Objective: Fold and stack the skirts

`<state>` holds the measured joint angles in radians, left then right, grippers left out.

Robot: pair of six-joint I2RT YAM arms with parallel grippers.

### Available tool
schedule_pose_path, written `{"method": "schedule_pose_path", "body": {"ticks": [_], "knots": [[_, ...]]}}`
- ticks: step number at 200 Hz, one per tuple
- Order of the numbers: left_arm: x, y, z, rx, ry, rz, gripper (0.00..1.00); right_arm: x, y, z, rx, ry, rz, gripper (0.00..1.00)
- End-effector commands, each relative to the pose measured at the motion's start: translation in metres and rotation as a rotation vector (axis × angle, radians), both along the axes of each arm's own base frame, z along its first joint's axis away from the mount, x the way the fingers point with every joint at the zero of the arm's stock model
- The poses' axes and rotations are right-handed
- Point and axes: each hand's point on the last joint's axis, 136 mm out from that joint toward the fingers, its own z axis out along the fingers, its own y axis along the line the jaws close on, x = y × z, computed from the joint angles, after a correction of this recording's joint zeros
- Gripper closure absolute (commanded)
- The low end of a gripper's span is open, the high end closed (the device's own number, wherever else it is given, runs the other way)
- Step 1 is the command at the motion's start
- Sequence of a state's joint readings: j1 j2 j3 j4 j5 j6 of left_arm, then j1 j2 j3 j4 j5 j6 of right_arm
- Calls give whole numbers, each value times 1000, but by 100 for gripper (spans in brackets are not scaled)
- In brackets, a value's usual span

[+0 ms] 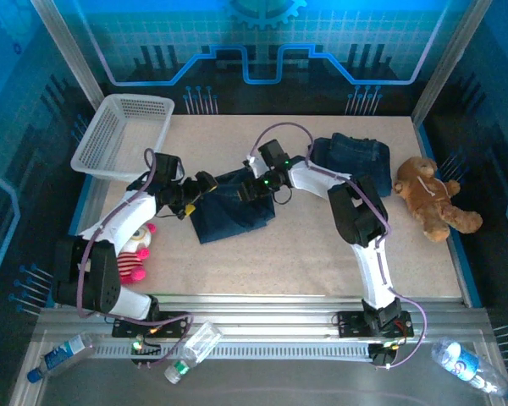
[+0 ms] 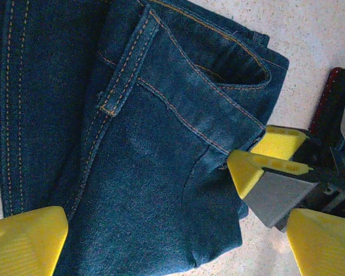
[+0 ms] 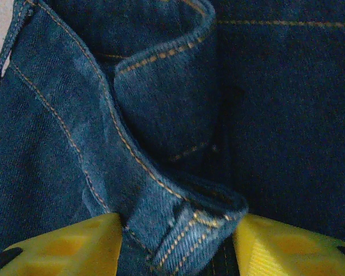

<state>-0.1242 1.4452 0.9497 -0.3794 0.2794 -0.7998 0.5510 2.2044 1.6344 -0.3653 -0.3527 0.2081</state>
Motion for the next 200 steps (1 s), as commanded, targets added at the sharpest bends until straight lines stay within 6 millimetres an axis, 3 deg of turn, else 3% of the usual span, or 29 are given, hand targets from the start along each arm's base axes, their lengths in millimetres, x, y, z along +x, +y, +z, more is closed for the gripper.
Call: {"method": "schedule_pose_path", "body": {"ticks": [1,21,47,74,96,111,136,144,151,171,200], "knots": [[-1,-9,11,-69,-23,-10,1,-3,18,17,14,-62,71,54],[-3,-13,9,-92,-25,-22,1,-1,16,31,-10,-116,58,76],[-1,-15,10,-94,-27,-47,1,-2,18,58,1,-170,64,93],[0,-18,23,-94,-59,-77,1,-10,21,97,23,-258,88,100],[4,-28,38,-151,-93,-115,1,-7,33,113,54,-293,127,100],[7,-36,47,-202,-121,-128,1,4,43,106,61,-285,135,100],[12,-54,46,-296,-144,-164,1,19,64,68,68,-201,158,98],[12,-60,38,-310,-115,-173,1,22,70,64,78,-184,169,97],[12,-63,28,-310,-83,-176,1,23,74,46,70,-147,176,96],[15,-67,7,-307,-35,-160,1,30,82,37,73,-124,178,95],[16,-37,-32,-123,32,-47,1,47,75,30,53,-97,96,90]]}}
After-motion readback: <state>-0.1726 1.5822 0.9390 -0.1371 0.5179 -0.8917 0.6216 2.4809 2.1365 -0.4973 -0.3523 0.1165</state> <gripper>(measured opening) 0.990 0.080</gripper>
